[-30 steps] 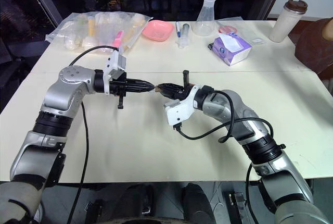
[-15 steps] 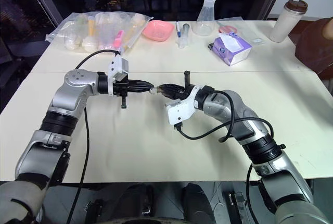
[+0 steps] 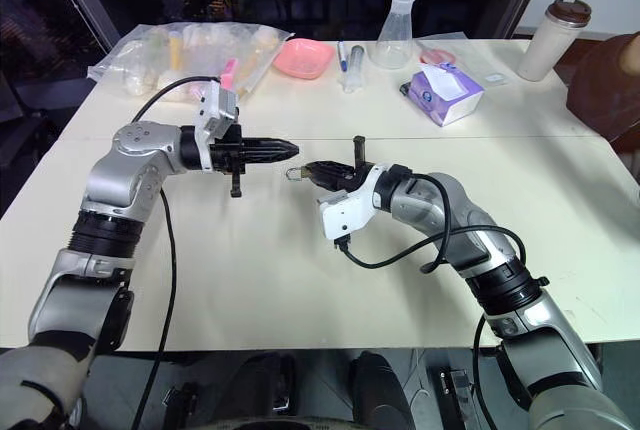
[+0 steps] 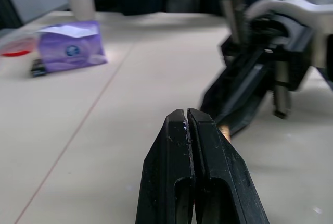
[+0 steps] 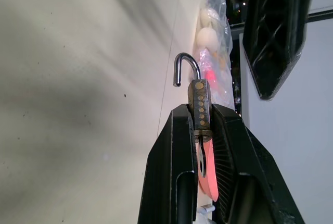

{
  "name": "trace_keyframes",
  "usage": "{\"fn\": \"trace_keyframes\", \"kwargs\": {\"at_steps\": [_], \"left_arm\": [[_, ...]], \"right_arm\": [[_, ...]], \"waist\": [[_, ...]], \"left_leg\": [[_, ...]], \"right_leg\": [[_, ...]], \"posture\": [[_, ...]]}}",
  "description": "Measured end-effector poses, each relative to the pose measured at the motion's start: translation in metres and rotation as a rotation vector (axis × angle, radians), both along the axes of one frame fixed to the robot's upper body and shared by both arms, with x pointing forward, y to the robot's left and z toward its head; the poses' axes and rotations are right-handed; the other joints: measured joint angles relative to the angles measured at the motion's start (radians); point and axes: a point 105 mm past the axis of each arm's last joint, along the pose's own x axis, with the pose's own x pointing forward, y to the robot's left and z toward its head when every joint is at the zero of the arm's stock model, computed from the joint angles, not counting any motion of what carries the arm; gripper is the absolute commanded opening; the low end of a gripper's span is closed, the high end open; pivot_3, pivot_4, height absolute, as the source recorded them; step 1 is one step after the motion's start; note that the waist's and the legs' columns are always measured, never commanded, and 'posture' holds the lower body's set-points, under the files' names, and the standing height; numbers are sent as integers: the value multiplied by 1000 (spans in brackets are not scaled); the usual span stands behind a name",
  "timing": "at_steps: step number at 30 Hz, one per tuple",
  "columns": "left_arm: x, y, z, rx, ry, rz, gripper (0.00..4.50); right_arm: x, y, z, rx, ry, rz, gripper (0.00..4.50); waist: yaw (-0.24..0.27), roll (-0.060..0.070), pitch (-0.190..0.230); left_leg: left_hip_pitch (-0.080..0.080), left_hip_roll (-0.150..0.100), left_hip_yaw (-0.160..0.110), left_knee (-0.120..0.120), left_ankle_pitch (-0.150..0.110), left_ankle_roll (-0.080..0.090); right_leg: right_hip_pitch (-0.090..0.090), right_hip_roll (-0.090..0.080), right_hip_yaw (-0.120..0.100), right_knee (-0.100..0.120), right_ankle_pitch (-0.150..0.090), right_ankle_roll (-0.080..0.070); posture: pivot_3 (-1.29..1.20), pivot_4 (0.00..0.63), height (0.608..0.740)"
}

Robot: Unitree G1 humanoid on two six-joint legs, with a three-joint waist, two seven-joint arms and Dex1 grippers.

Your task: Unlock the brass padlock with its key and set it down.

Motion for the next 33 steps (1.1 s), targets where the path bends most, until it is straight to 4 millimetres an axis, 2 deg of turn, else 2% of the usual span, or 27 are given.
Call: {"fn": "trace_keyframes", "kwargs": {"at_steps": [4,17,27,33], "left_arm": [[0,5,-10,53,14,16,53],[4,6,-23,88,44,29,53],[16,6,-26,103,14,71,53],[13,1,-25,78,31,41,53]], "right_arm": [[1,-1,0,0,4,-7,0],[2,-1,0,4,10,-14,0],[0,1,2,6,3,-10,0],[-1,2,3,10,0,-7,0]], "waist": [[0,0,0],[1,0,0],[1,0,0],[2,0,0]], "left_leg": [[0,0,0,0,0,0],[0,0,0,0,0,0],[0,0,0,0,0,0],[0,0,0,0,0,0]], "right_leg": [[0,0,0,0,0,0],[0,0,0,0,0,0],[0,0,0,0,0,0],[0,0,0,0,0,0]], "posture": [[0,150,715],[0,150,715],[0,150,715],[0,150,715]]}}
